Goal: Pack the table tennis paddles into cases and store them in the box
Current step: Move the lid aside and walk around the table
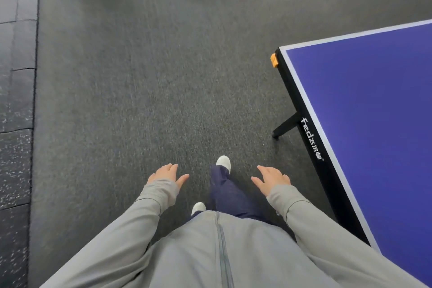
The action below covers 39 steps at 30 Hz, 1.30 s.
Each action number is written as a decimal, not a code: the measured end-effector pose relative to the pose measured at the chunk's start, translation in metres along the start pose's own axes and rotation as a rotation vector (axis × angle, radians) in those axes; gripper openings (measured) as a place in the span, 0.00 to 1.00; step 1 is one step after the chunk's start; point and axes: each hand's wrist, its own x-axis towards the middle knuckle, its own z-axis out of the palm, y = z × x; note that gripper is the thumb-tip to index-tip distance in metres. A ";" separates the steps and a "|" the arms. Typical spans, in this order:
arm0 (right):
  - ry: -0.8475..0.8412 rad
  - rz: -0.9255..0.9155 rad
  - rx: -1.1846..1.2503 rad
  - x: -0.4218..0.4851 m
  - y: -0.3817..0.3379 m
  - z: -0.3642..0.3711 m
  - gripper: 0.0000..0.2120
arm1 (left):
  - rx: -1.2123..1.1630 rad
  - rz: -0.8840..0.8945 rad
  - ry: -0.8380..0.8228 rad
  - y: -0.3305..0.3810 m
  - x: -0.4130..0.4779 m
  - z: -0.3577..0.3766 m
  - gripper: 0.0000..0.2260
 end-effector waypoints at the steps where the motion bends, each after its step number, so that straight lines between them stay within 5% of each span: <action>1: -0.004 0.008 0.003 0.015 -0.001 -0.012 0.27 | 0.010 0.000 -0.005 0.005 0.016 -0.013 0.29; 10: -0.029 0.015 0.057 0.154 -0.023 -0.148 0.27 | 0.061 -0.015 -0.012 0.061 0.150 -0.146 0.29; 22: 0.018 -0.010 0.132 0.285 -0.073 -0.311 0.27 | 0.176 0.229 0.015 0.157 0.333 -0.319 0.25; 39: 0.100 0.421 0.521 0.392 -0.064 -0.452 0.28 | 0.667 0.635 -0.120 0.334 0.548 -0.506 0.30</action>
